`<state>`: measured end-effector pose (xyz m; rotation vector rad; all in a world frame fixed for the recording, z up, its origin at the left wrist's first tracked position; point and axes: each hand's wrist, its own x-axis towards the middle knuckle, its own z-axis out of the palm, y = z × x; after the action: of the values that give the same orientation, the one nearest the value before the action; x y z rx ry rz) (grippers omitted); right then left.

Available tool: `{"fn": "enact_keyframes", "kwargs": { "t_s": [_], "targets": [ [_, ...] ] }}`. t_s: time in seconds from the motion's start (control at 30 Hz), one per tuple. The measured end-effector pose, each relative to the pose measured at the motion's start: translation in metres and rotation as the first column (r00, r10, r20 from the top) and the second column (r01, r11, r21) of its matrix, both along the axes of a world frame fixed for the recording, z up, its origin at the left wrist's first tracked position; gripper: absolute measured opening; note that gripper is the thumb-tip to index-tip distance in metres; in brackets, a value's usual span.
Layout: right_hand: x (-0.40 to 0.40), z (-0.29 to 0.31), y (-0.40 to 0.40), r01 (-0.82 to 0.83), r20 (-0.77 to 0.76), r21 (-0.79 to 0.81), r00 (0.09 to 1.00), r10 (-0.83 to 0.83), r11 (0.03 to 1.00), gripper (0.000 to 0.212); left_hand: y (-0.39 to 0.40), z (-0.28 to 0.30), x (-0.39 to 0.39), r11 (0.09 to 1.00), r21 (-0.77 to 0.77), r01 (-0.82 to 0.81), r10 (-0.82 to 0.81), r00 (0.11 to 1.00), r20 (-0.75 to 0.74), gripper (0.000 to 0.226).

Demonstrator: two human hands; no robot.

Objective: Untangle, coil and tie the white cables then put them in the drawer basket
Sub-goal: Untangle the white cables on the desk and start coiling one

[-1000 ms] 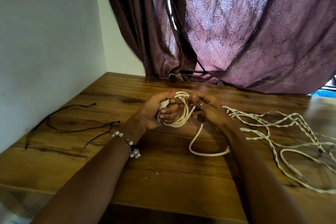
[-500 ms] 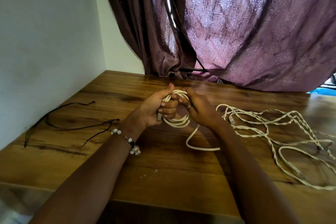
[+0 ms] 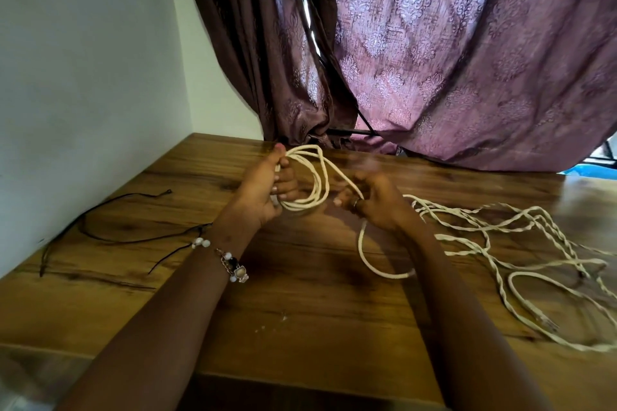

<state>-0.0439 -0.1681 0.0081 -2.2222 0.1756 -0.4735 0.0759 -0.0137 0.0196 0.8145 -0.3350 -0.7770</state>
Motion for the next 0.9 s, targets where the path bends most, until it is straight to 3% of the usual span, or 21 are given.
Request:
{"fn": "enact_keyframes", "kwargs": {
  "t_s": [0.1, 0.17, 0.2, 0.23, 0.3, 0.37, 0.4, 0.43, 0.47, 0.53, 0.6, 0.67, 0.73, 0.8, 0.9],
  "targets": [
    [0.007, -0.009, 0.015, 0.093, -0.113, -0.001, 0.989, -0.093, 0.996, 0.006, 0.001, -0.001, 0.008, 0.984, -0.17, -0.058, 0.031, 0.987, -0.16, 0.044],
    [0.01, -0.012, 0.023, 0.18, -0.116, -0.263, 0.969, -0.216, 0.948, 0.012, 0.005, -0.003, 0.018, 0.956, -0.256, -0.146, 0.09, 0.972, -0.218, 0.043],
    [0.008, -0.011, 0.025, 0.072, -0.183, -0.447, 0.968, -0.17, 0.891, 0.016, 0.007, -0.003, 0.023, 0.94, -0.279, -0.197, 0.134, 0.964, -0.231, 0.043],
    [0.005, -0.009, 0.028, -0.025, -0.273, -0.601, 0.946, -0.176, 0.799, 0.016, 0.009, -0.003, 0.027, 0.925, -0.289, -0.247, 0.181, 0.955, -0.236, 0.044],
    [-0.002, 0.0, 0.034, -0.155, -0.327, -0.842, 0.909, -0.26, 0.516, 0.019, 0.011, -0.003, 0.031, 0.905, -0.272, -0.327, 0.274, 0.938, -0.214, 0.047],
    [-0.001, 0.0, 0.044, -0.158, -0.23, -0.945, 0.944, -0.237, 0.285, 0.025, 0.01, -0.005, 0.034, 0.917, -0.201, -0.345, 0.319, 0.936, -0.151, 0.055],
    [0.001, -0.002, 0.046, -0.121, -0.153, -0.971, 0.977, -0.147, 0.207, 0.026, 0.009, -0.007, 0.034, 0.931, -0.131, -0.342, 0.333, 0.939, -0.086, 0.053],
    [0.003, -0.002, 0.049, -0.061, -0.066, -0.972, 0.998, -0.016, 0.225, 0.026, 0.008, -0.008, 0.034, 0.936, -0.044, -0.349, 0.35, 0.937, 0.011, 0.046],
    [0.004, -0.003, 0.052, -0.019, 0.017, -0.949, 0.994, 0.112, 0.314, 0.026, 0.006, -0.01, 0.031, 0.931, 0.034, -0.364, 0.358, 0.926, 0.123, 0.035],
    [0.007, -0.003, 0.053, -0.077, 0.114, -0.804, 0.953, 0.281, 0.59, 0.026, 0.001, -0.014, 0.02, 0.93, 0.132, -0.344, 0.29, 0.905, 0.312, 0.02],
    [0.008, -0.001, 0.052, -0.116, 0.21, -0.668, 0.918, 0.336, 0.735, 0.022, -0.004, -0.017, 0.008, 0.949, 0.2, -0.245, 0.132, 0.882, 0.453, 0.02],
    [0.008, 0.0, 0.045, -0.06, 0.317, -0.544, 0.909, 0.271, 0.837, 0.012, -0.007, -0.02, -0.002, 0.946, 0.298, -0.125, -0.066, 0.827, 0.558, 0.024],
    [0.007, 0.002, 0.033, 0.042, 0.416, -0.345, 0.903, 0.112, 0.938, 0.016, -0.007, -0.02, -0.01, 0.931, 0.364, 0.01, -0.218, 0.816, 0.536, 0.032],
    [0.005, 0.003, 0.02, 0.114, 0.476, -0.166, 0.879, -0.021, 0.98, 0.027, -0.006, -0.017, -0.014, 0.93, 0.341, 0.137, -0.289, 0.845, 0.449, 0.041],
    [0.006, -0.001, 0.011, 0.142, 0.489, -0.139, 0.87, -0.057, 0.98, 0.02, -0.004, -0.015, -0.012, 0.887, 0.289, 0.36, -0.444, 0.836, 0.322, 0.051]
  ]
}}
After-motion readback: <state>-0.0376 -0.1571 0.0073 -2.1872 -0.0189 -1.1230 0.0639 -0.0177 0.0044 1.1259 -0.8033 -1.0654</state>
